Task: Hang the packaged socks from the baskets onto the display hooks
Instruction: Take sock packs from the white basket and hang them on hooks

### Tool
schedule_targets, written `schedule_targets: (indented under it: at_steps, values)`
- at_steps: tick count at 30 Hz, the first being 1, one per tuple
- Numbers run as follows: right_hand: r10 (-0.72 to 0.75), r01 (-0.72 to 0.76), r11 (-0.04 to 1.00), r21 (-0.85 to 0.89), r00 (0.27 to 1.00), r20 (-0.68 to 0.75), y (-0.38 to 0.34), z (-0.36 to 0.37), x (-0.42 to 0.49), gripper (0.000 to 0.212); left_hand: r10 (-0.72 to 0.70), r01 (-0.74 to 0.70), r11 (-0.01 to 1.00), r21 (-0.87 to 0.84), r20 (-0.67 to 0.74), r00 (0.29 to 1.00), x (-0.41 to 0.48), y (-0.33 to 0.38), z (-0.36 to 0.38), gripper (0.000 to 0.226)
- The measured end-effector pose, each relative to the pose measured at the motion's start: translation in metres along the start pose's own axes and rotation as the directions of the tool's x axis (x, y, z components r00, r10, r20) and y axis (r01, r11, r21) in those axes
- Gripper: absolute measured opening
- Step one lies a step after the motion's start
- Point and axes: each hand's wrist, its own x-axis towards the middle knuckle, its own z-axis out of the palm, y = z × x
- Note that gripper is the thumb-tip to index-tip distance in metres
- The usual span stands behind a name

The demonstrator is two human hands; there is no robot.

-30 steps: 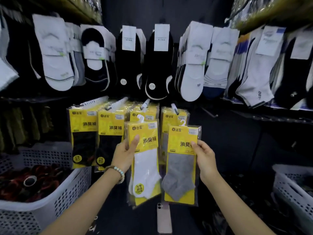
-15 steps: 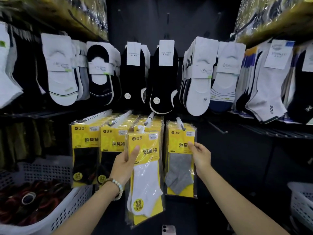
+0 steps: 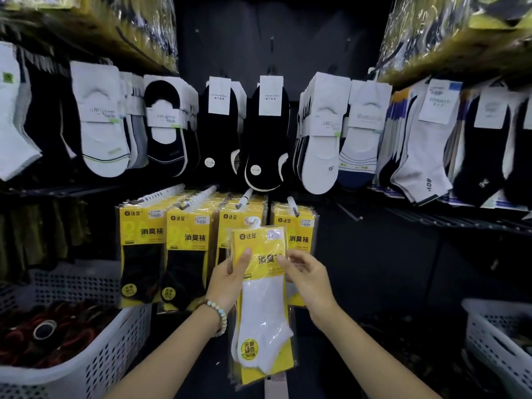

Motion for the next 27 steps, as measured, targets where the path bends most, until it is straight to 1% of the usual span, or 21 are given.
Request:
schedule_targets:
  at_steps: [2, 5, 7, 9, 10, 13, 14, 15, 17, 20, 23, 25, 27]
  values:
    - [-0.011, 0.012, 1.0, 0.016, 0.999, -0.034, -0.002, 0.001, -0.006, 0.025, -0.037, 0.036, 0.999, -0.02, -0.042, 0.998, -0.004, 0.003, 0.008, 0.023]
    - [0.031, -0.027, 0.991, 0.128, 0.999, -0.032, -0.002, -0.004, -0.01, 0.02, -0.047, 0.047, 0.999, 0.006, -0.071, 0.996, -0.01, 0.008, 0.015, 0.022]
    - [0.028, -0.024, 0.991, 0.129, 0.999, -0.026, 0.0, -0.008, -0.011, 0.022, -0.034, 0.036, 0.999, 0.031, -0.057, 0.998, -0.012, 0.01, 0.015, 0.023]
    - [-0.007, 0.009, 0.992, 0.129, 1.0, -0.014, 0.002, -0.012, -0.012, 0.021, -0.037, 0.039, 0.998, 0.055, -0.03, 0.999, -0.014, 0.012, 0.016, 0.027]
    - [-0.022, 0.023, 0.991, 0.135, 1.0, -0.009, 0.003, -0.014, -0.012, 0.02, -0.04, 0.042, 0.997, 0.07, -0.018, 0.999, -0.015, 0.012, 0.016, 0.03]
    - [-0.016, 0.018, 0.988, 0.156, 1.0, -0.018, 0.009, -0.022, -0.009, 0.023, -0.061, 0.061, 0.991, 0.122, -0.01, 0.998, -0.015, 0.012, 0.015, 0.057]
    - [0.012, -0.006, 0.986, 0.169, 0.999, -0.033, 0.012, -0.025, -0.007, 0.025, -0.058, 0.061, 0.987, 0.149, -0.025, 0.998, -0.014, 0.012, 0.014, 0.058]
    - [0.045, -0.035, 0.981, 0.189, 0.998, -0.048, 0.015, -0.029, -0.005, 0.026, -0.047, 0.053, 0.984, 0.171, -0.039, 0.998, -0.013, 0.012, 0.012, 0.056]
    - [0.091, -0.07, 0.972, 0.225, 0.992, -0.082, 0.021, -0.037, 0.0, 0.021, -0.031, 0.041, 0.976, 0.216, -0.051, 0.998, -0.009, 0.013, 0.005, 0.054]
    - [0.113, -0.071, 0.97, 0.231, 0.979, -0.172, 0.023, -0.048, 0.011, 0.013, -0.021, 0.042, 0.968, 0.247, -0.087, 0.996, 0.003, 0.009, -0.009, 0.048]
    - [0.105, -0.047, 0.975, 0.217, 0.96, -0.26, 0.018, -0.056, 0.03, 0.013, -0.005, 0.039, 0.966, 0.257, -0.132, 0.991, 0.013, 0.008, -0.022, 0.052]
    - [0.078, -0.031, 0.984, 0.177, 0.96, -0.268, 0.012, -0.056, 0.043, 0.015, 0.004, 0.036, 0.965, 0.261, -0.149, 0.989, 0.018, 0.009, -0.028, 0.049]
    - [0.049, -0.019, 0.991, 0.129, 0.972, -0.229, 0.008, -0.051, 0.054, 0.012, 0.003, 0.039, 0.966, 0.254, -0.165, 0.986, 0.023, 0.009, -0.033, 0.049]
